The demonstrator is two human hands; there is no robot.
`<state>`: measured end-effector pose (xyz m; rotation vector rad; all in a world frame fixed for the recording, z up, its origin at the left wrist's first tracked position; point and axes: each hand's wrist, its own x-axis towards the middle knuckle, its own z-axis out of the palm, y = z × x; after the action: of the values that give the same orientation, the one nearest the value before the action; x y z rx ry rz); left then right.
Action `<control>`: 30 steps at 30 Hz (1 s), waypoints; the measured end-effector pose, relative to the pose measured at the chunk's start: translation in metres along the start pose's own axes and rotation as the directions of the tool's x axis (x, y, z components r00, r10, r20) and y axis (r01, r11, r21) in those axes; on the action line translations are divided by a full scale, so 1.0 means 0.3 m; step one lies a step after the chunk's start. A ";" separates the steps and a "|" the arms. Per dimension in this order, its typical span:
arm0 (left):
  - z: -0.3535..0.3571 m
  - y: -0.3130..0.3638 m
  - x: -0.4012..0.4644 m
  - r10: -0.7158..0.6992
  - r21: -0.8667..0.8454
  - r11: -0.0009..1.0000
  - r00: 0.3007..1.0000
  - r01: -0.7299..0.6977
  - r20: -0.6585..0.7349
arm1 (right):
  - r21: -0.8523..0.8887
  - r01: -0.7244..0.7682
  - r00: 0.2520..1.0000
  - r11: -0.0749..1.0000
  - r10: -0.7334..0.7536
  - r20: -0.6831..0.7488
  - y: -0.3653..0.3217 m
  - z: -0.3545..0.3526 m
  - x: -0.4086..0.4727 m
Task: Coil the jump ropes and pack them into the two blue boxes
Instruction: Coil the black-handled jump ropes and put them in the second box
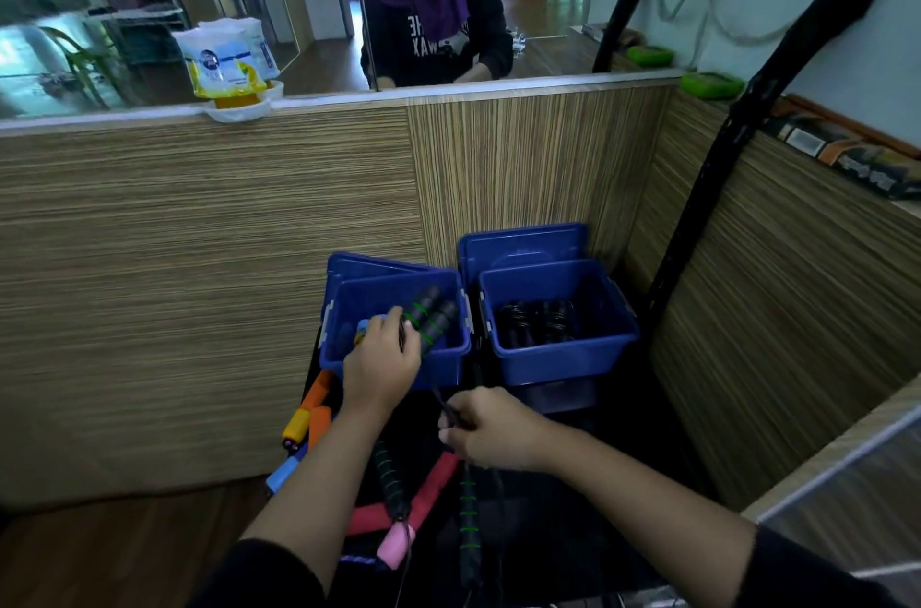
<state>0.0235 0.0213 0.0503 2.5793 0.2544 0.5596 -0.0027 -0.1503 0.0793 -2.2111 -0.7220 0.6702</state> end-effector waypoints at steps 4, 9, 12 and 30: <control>0.084 -0.041 -0.098 0.306 0.128 0.935 0.934 -0.332 0.182 | -0.367 0.138 0.990 0.920 -0.138 0.026 -0.016 -0.078 -0.002; 0.078 0.017 -0.198 0.607 -0.146 0.790 0.724 -0.596 0.328 | -0.233 0.178 0.984 0.956 -0.169 0.059 0.062 -0.223 0.005; 0.037 0.071 -0.245 0.613 -0.326 0.782 0.747 -0.531 0.256 | 0.045 0.214 0.977 0.976 -0.214 -0.008 0.103 -0.281 0.002; -0.099 0.065 0.029 -0.066 -0.196 0.981 0.949 0.004 -0.308 | 0.182 0.067 0.991 0.981 -0.043 -0.130 0.120 0.042 -0.037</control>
<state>0.0199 0.0194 0.0867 2.2865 0.3334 0.9347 -0.0081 -0.1733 0.0472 -2.0343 -0.6278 0.5421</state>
